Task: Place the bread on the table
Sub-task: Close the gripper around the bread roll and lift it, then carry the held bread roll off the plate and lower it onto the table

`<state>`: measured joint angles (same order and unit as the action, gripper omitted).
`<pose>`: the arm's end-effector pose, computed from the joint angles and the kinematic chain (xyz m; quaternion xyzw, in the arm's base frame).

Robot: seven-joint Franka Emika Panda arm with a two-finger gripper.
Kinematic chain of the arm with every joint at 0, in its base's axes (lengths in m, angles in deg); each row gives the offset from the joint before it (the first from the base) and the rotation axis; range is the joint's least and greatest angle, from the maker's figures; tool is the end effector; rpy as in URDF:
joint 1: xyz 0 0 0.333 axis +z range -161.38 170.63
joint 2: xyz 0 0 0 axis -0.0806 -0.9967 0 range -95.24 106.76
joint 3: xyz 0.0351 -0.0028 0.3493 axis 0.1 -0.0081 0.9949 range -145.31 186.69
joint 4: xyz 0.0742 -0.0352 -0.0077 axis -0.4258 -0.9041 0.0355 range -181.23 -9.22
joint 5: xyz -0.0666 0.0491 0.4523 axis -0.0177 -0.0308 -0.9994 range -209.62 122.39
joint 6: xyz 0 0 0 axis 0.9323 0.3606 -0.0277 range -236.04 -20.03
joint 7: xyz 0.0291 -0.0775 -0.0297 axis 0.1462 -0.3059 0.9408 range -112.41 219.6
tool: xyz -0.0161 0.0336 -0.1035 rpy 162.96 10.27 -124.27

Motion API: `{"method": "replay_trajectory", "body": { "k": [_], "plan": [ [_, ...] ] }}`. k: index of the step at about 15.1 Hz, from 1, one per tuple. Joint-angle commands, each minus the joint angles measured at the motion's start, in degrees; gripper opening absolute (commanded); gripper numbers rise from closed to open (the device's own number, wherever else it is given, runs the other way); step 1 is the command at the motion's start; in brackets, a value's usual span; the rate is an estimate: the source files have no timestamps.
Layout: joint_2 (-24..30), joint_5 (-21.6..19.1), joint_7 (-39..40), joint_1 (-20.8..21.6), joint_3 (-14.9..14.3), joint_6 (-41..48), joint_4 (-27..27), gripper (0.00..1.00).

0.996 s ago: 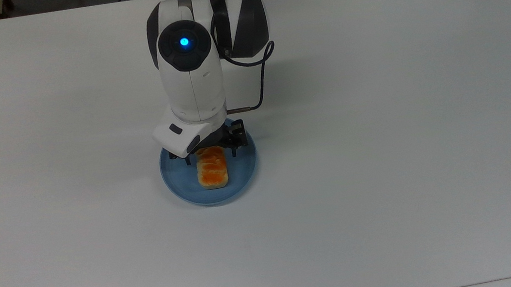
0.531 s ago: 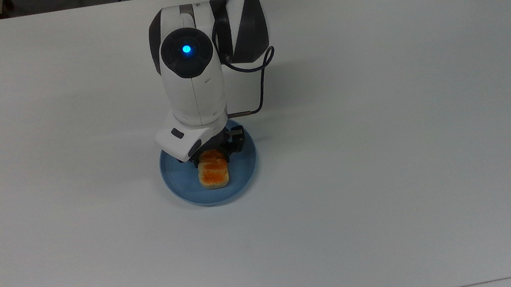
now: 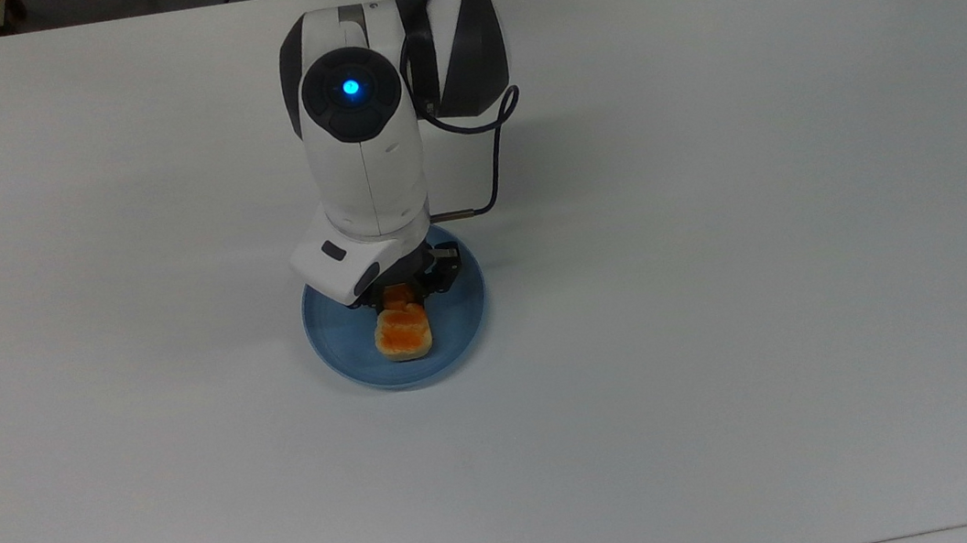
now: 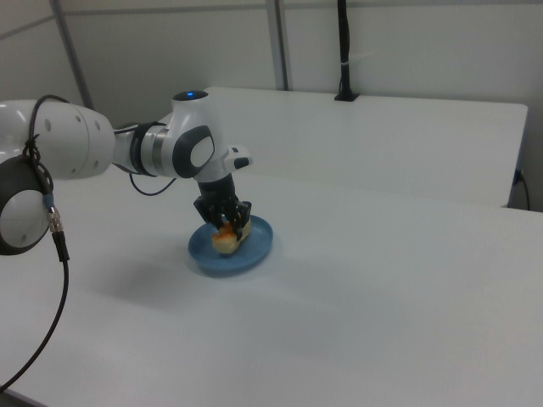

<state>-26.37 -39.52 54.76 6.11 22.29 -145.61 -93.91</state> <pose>0.7816 0.0361 0.3218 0.9977 0.0539 0.0333 0.0222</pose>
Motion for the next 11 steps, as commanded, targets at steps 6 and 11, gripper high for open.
{"method": "replay_trajectory", "body": {
  "k": [6,11],
  "plan": [
    [4.7,2.1,7.6,-4.5,-2.8,1.5,-0.4,0.41],
    [3.6,1.3,20.0,-10.3,-5.6,0.9,-0.1,0.41]
  ]
}}
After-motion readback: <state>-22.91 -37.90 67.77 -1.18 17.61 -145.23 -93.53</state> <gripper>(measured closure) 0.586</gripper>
